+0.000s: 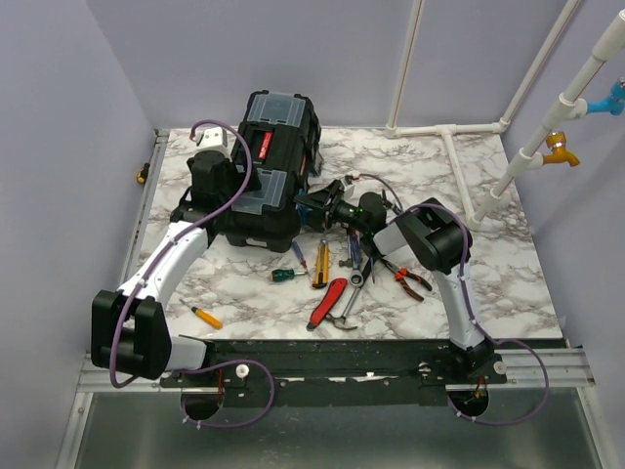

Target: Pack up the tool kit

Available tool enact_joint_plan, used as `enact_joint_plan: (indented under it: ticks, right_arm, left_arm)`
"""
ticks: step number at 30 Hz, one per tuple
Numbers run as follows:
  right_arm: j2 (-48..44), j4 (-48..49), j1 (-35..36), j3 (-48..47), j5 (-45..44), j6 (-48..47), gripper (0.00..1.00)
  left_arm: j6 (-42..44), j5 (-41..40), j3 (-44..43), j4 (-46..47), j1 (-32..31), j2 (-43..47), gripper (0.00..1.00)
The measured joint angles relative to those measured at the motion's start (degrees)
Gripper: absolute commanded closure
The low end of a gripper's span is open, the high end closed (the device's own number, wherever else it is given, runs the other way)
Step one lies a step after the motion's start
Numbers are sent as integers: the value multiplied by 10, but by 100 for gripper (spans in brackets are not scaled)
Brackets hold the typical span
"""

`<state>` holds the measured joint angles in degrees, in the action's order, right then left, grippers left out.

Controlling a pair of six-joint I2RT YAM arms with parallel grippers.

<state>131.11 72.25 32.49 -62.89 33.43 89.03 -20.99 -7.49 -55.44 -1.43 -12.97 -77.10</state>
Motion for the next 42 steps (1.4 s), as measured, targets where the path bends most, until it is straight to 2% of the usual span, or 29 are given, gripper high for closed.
enact_joint_plan:
  ticks: [4,6,8,11,18,25,26,27,30,31,32,37,42]
  right_arm:
    - [12,44,-6,8,1,25,76]
    - [12,51,-9,14,0,30,80]
    - [9,48,-12,19,1,27,91]
    - [-21,-2,-15,34,-6,-1,99]
    - [-93,-162,-26,39,-12,-85,99]
    - [-169,-361,-27,13,-52,-182,99]
    - [-175,-385,-27,5,-56,-193,97]
    - [-181,-409,-27,-3,-60,-203,86]
    - [-195,-476,-27,-26,-72,-230,25]
    - [-198,-495,-27,-32,-76,-239,13]
    - [-203,-511,-27,-35,-82,-247,9]
    - [-240,-572,-17,-38,-148,-304,6]
    - [-254,-571,-31,-22,-141,-322,6]
  left_arm:
    - [0,-1,-7,5,-12,-12,2]
    - [-2,-9,-13,5,-19,-18,2]
    - [-6,-23,-19,-2,-27,-21,2]
    - [-15,-42,-27,-13,-38,-26,2]
    - [-39,-111,-60,-45,-67,-50,2]
    - [-40,-154,-80,-64,-87,-64,2]
    - [-40,-157,-82,-65,-88,-66,2]
    - [-40,-159,-84,-66,-88,-67,2]
    - [-40,-163,-87,-66,-89,-70,2]
    - [-40,-163,-87,-66,-89,-71,2]
    - [-40,-163,-87,-66,-89,-71,2]
    - [-40,-159,-91,-71,-90,-71,2]
    - [-43,-132,-93,-78,-92,-59,2]
